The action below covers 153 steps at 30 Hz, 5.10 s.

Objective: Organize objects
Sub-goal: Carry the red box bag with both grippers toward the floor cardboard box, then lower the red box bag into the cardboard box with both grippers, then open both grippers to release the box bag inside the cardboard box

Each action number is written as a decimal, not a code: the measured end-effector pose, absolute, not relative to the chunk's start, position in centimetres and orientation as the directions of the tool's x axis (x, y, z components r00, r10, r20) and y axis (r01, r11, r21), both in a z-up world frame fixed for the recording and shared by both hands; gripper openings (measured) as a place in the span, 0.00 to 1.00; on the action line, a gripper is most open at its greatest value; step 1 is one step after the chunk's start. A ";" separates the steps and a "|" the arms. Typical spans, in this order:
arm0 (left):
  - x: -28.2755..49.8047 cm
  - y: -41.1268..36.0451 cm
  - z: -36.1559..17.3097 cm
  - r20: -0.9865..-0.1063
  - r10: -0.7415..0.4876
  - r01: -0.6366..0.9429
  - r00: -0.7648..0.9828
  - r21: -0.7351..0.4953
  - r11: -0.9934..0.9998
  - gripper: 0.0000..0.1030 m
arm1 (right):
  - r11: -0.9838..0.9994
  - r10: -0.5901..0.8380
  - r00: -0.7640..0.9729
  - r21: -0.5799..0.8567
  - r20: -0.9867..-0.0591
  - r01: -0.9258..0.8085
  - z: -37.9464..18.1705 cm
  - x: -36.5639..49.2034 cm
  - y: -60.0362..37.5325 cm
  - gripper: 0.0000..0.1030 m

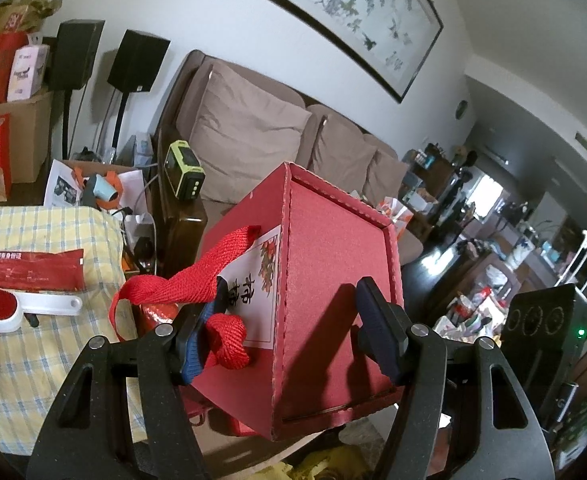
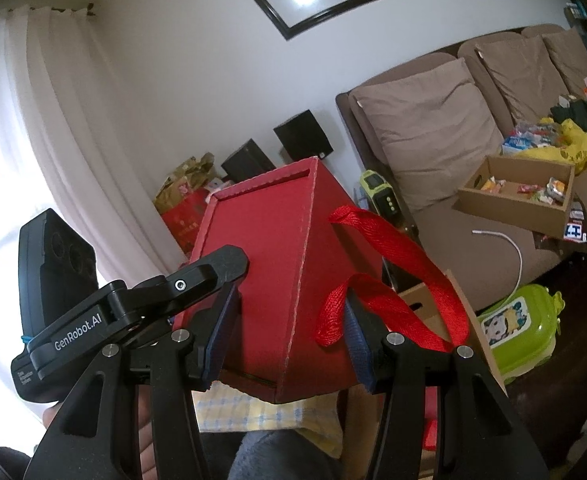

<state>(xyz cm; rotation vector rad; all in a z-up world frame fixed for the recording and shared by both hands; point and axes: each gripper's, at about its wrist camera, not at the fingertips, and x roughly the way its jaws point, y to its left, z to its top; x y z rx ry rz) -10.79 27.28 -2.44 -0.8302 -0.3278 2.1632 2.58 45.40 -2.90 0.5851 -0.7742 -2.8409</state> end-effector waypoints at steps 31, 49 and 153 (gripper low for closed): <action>-12.6 27.8 -9.8 -0.614 0.670 -0.401 -0.418 -0.537 -0.742 0.59 | -0.847 -0.270 -0.794 0.526 -0.545 -0.073 -8.8 -0.9 45.9 0.51; -12.3 28.2 -14.8 -0.701 0.612 -0.285 -0.365 -0.542 -0.791 0.60 | -0.831 -0.365 -0.677 0.551 -0.639 -0.071 -14.0 -2.2 46.9 0.51; -6.9 26.0 -14.3 -0.784 0.441 -0.443 -0.437 -0.239 -0.864 0.63 | -0.953 -0.161 -0.297 0.227 -0.941 -0.202 -24.3 -3.1 47.4 0.09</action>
